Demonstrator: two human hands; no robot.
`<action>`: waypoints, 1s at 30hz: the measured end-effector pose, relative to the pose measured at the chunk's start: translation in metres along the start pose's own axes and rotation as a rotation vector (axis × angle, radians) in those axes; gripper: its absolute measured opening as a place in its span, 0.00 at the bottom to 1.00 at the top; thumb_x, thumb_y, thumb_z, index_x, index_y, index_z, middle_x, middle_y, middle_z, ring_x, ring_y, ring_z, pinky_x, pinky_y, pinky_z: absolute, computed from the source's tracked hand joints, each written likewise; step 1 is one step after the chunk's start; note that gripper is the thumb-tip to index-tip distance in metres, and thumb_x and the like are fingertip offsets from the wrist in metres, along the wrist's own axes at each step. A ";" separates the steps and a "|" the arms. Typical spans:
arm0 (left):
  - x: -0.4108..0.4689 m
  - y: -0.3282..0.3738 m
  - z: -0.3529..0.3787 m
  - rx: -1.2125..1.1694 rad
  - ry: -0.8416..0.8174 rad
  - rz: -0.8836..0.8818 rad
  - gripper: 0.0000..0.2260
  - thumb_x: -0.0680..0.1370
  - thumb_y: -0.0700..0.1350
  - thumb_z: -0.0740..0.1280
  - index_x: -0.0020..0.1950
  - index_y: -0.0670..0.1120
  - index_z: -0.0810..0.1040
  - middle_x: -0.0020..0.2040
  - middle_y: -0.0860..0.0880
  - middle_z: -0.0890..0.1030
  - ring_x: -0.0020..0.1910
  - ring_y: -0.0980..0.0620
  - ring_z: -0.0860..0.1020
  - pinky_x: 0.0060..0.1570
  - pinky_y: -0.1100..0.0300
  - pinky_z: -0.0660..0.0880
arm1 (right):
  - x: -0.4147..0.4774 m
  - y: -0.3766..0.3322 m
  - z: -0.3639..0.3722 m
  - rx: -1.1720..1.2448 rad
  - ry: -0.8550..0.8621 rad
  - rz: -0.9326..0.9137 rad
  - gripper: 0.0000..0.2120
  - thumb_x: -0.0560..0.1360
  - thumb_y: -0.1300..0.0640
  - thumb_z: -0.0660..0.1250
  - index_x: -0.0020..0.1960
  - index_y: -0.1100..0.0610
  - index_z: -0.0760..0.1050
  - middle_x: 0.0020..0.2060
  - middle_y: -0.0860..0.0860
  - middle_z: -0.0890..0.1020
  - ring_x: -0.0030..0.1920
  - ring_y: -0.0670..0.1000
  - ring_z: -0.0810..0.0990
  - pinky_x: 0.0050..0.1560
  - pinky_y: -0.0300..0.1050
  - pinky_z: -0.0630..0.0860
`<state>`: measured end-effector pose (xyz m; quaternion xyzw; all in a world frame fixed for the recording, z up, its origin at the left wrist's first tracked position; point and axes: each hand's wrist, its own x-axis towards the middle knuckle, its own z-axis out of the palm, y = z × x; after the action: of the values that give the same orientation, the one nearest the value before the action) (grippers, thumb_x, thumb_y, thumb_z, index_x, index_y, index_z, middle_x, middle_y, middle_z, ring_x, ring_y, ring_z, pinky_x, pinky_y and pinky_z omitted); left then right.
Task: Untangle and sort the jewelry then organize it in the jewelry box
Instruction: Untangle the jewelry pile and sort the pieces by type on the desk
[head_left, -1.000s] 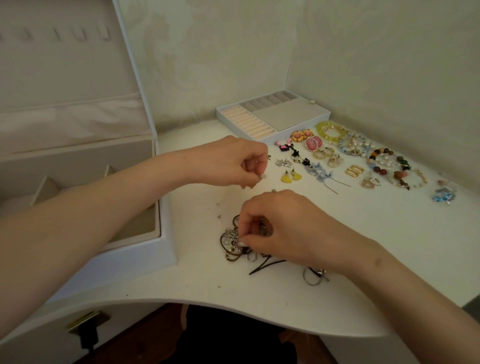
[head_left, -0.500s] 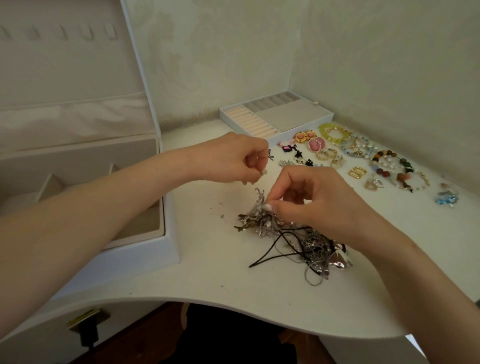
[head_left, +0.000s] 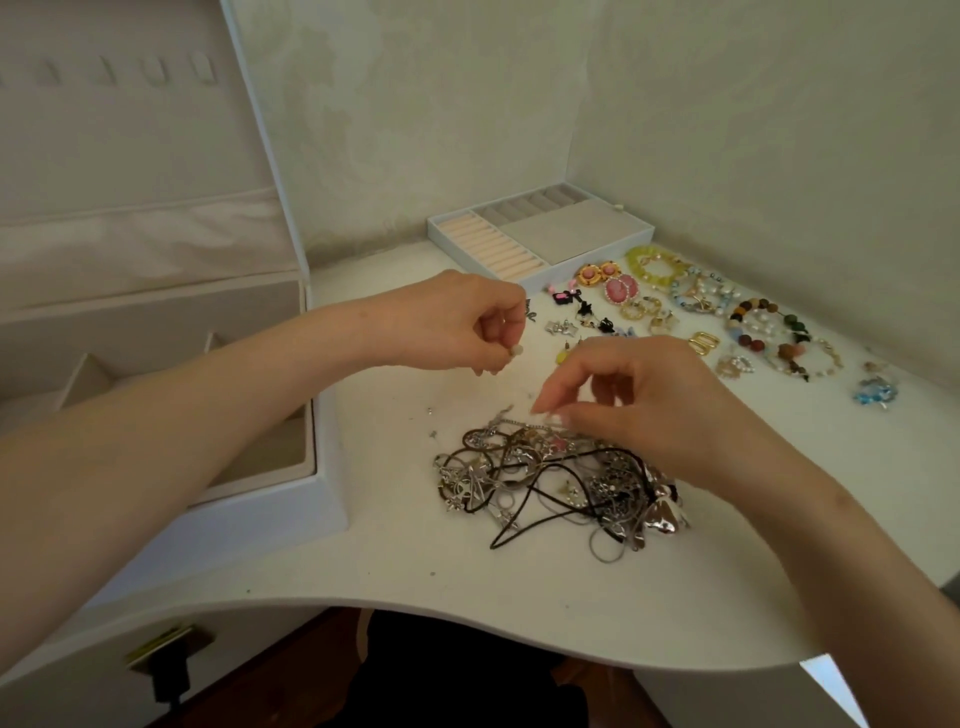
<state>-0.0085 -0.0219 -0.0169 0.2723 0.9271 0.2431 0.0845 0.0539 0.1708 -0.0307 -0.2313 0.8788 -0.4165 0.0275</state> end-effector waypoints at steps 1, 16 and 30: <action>0.000 0.000 0.000 -0.008 -0.004 0.002 0.04 0.75 0.40 0.68 0.43 0.47 0.74 0.37 0.52 0.80 0.34 0.61 0.78 0.36 0.71 0.71 | -0.003 0.003 -0.005 -0.030 -0.016 0.008 0.11 0.68 0.60 0.75 0.36 0.43 0.80 0.34 0.39 0.79 0.29 0.43 0.67 0.32 0.32 0.66; 0.000 0.000 0.002 -0.181 -0.061 -0.012 0.05 0.75 0.40 0.68 0.43 0.47 0.74 0.37 0.50 0.80 0.37 0.55 0.80 0.41 0.60 0.78 | -0.040 0.022 -0.016 -0.186 -0.234 -0.024 0.10 0.69 0.53 0.75 0.44 0.37 0.80 0.46 0.38 0.75 0.49 0.44 0.73 0.48 0.43 0.71; -0.001 -0.002 -0.001 -0.080 -0.184 -0.016 0.05 0.74 0.44 0.71 0.41 0.50 0.75 0.36 0.54 0.77 0.32 0.61 0.73 0.36 0.69 0.71 | -0.031 0.021 0.000 -0.274 -0.185 -0.132 0.02 0.70 0.50 0.73 0.41 0.45 0.80 0.38 0.42 0.76 0.44 0.44 0.73 0.43 0.42 0.71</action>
<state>-0.0085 -0.0243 -0.0170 0.2825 0.9071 0.2535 0.1820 0.0736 0.1951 -0.0509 -0.3277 0.9039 -0.2705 0.0491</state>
